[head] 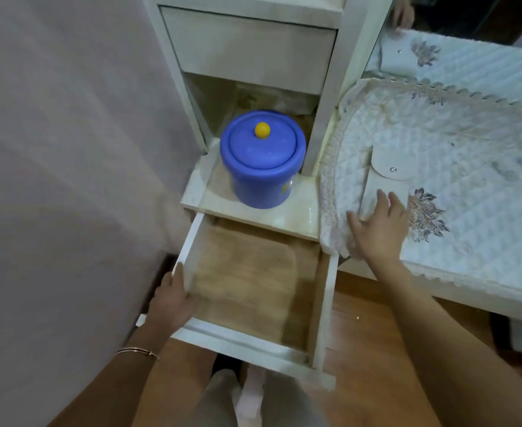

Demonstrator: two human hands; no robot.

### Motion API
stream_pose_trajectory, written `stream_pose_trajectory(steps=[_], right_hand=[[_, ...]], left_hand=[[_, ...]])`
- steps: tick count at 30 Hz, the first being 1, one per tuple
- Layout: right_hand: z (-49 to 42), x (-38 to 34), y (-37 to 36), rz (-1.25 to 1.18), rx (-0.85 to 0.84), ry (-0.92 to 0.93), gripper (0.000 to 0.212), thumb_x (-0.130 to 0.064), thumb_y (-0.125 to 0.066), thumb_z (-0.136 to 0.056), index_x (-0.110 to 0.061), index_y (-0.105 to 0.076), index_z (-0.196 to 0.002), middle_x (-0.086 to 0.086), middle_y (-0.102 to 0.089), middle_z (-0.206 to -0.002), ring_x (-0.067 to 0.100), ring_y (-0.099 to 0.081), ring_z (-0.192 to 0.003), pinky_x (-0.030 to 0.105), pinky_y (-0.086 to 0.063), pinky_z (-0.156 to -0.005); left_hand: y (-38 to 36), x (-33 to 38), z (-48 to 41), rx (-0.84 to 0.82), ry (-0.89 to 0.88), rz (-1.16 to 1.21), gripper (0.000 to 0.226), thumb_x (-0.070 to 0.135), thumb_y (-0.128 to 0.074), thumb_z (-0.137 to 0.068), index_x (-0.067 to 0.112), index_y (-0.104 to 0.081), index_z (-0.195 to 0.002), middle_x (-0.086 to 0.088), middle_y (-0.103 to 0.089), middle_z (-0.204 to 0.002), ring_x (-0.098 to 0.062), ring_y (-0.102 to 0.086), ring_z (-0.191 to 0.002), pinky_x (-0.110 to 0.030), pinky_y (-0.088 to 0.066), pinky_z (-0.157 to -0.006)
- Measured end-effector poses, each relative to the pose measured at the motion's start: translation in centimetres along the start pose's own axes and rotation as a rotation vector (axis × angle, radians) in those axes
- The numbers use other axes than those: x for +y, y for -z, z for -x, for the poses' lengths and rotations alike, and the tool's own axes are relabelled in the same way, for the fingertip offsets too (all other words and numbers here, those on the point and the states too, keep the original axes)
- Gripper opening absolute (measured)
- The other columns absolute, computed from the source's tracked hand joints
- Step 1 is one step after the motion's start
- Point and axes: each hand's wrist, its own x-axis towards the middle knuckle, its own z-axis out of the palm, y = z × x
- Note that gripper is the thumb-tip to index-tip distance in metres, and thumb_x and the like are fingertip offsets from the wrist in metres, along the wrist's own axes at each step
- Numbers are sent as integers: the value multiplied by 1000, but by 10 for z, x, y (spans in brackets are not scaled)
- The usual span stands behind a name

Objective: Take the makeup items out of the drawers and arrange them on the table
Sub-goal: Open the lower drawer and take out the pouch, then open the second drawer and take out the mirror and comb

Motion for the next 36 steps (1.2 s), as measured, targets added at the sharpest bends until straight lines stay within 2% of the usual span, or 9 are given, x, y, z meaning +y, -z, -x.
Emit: stream_pose_trajectory(steps=[5,7,11,15,22,27,30,32,36], right_hand=[[153,-8,-25,1,-236,318,33,-34,-59,-81,-14,-64,-107,5,-66,-109,24,-60,-102,39,-49,-88],[205,-7,-39,52,-278,302,38,-45,-49,-77,-19,-68,-98,-1,-69,-100,19,-65,-92,36,-56,-77],[253,-6,-51,172,-249,164,43,-54,-43,-73,-23,-68,-90,-4,-70,-89,20,-66,-81,31,-54,-64],[269,-4,-56,244,-266,77,33,-49,-49,-73,-24,-68,-82,-6,-67,-76,21,-65,-72,30,-52,-56],[259,-2,-66,229,-239,41,16,-37,-64,-74,-23,-66,-81,-4,-67,-77,23,-62,-76,31,-47,-61],[216,-3,-71,238,-183,122,22,-32,-80,-66,-21,-64,-77,-5,-66,-72,21,-63,-70,27,-45,-56],[184,-6,-71,306,-108,214,34,-36,-85,-58,-20,-63,-78,-5,-66,-74,18,-65,-70,30,-53,-59],[161,-8,-71,323,-25,270,45,-37,-85,-56,-18,-64,-91,-2,-70,-88,20,-67,-83,34,-55,-69],[114,-15,-74,364,45,344,75,-36,-84,-57,-18,-49,-120,4,-66,-115,21,-51,-110,41,-51,-86]], left_hand=[[5,-35,12,90,-324,-130,60,41,-47,-81,8,-46,-131,-20,-38,-143,-36,-41,-127,-43,-38,-103],[1,-56,16,120,-524,-170,60,52,-39,-79,10,-61,-115,-14,-52,-133,-29,-46,-124,-46,-44,-99],[-4,-83,23,-26,-671,-160,91,83,-10,-70,21,-65,-107,9,-61,-120,-7,-44,-123,-21,-26,-106],[-5,-93,17,-30,-705,-151,64,69,-31,-76,24,-68,-101,6,-72,-103,-8,-58,-105,-17,-16,-105],[-2,-83,6,100,-786,-243,47,55,-37,-74,27,-70,-93,11,-75,-92,-2,-62,-89,-18,-27,-101],[5,-52,-14,80,-729,-259,50,51,-40,-79,21,-65,-109,3,-69,-110,-19,-60,-107,-29,-28,-108],[10,-30,-32,194,-742,-241,29,27,-63,-77,15,-68,-103,-4,-71,-103,-27,-64,-99,-37,-48,-88],[16,-11,-45,284,-738,-291,38,24,-72,-71,10,-66,-105,-9,-70,-107,-32,-64,-99,-40,-52,-81],[28,27,-70,381,-703,-312,79,13,-84,-55,8,-51,-127,-18,-53,-132,-31,-42,-123,-47,-45,-95]])
